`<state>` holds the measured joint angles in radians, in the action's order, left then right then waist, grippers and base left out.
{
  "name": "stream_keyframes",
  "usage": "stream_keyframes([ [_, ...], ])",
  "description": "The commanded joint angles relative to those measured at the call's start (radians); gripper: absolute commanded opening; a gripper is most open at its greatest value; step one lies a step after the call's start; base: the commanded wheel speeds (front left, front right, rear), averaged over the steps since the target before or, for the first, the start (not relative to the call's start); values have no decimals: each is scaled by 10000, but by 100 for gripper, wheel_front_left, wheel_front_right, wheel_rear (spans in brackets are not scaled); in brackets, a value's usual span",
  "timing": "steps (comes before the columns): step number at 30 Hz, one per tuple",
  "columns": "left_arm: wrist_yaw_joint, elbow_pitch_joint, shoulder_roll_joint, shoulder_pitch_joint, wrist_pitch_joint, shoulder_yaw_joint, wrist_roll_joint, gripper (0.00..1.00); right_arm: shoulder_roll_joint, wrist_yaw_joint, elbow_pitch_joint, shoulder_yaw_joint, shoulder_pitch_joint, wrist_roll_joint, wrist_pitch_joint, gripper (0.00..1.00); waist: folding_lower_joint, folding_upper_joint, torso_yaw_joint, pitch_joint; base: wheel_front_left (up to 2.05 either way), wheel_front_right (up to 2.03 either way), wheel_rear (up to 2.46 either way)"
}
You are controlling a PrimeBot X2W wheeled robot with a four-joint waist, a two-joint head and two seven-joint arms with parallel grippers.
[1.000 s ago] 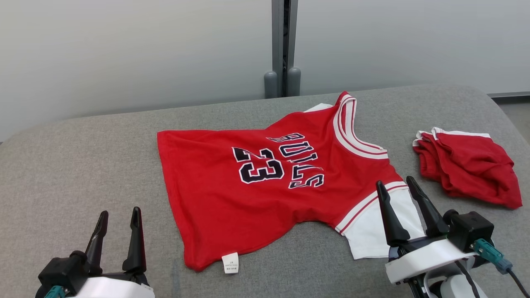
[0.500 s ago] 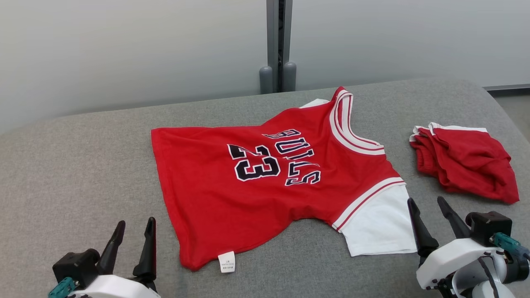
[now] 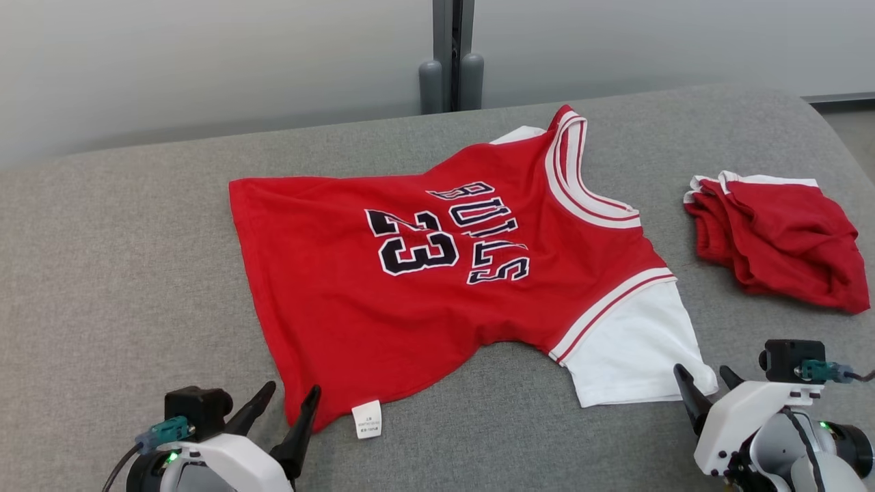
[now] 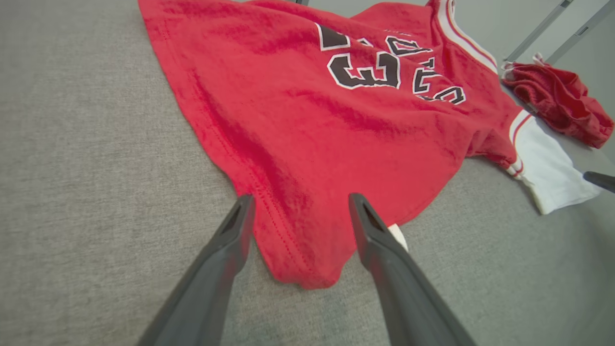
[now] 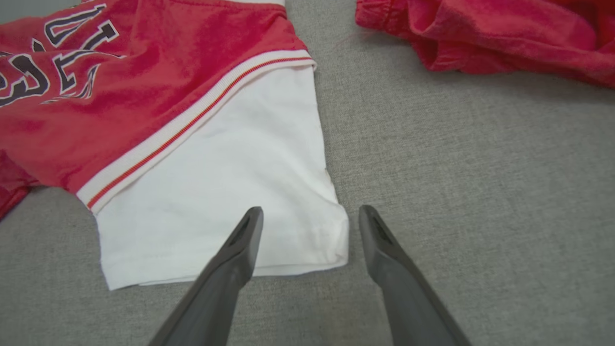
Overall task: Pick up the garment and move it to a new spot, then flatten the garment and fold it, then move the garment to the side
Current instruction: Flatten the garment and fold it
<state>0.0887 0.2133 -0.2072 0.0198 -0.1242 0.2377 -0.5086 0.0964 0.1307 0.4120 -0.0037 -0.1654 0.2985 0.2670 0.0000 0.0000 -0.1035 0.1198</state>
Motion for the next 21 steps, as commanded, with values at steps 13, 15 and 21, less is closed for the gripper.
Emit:
stream_keyframes([
  [13, 237, 1085, -101, 806, -893, 681, -104, 100, -370, 2, 836, -171, -661, -62, 464, 100, 0, 0, 1, 671, 0, 0, 0],
  [15, 83, 1077, -165, 734, -907, 609, -120, 100, -396, 2, 937, -152, -667, -37, 425, 100, 0, 0, -11, 660, 0, 0, 0],
  [21, -148, 450, -400, 105, -1348, 567, -246, 100, -432, 2, 1148, -180, -552, 57, 303, 100, 0, 0, 31, 566, 0, 0, 0],
])
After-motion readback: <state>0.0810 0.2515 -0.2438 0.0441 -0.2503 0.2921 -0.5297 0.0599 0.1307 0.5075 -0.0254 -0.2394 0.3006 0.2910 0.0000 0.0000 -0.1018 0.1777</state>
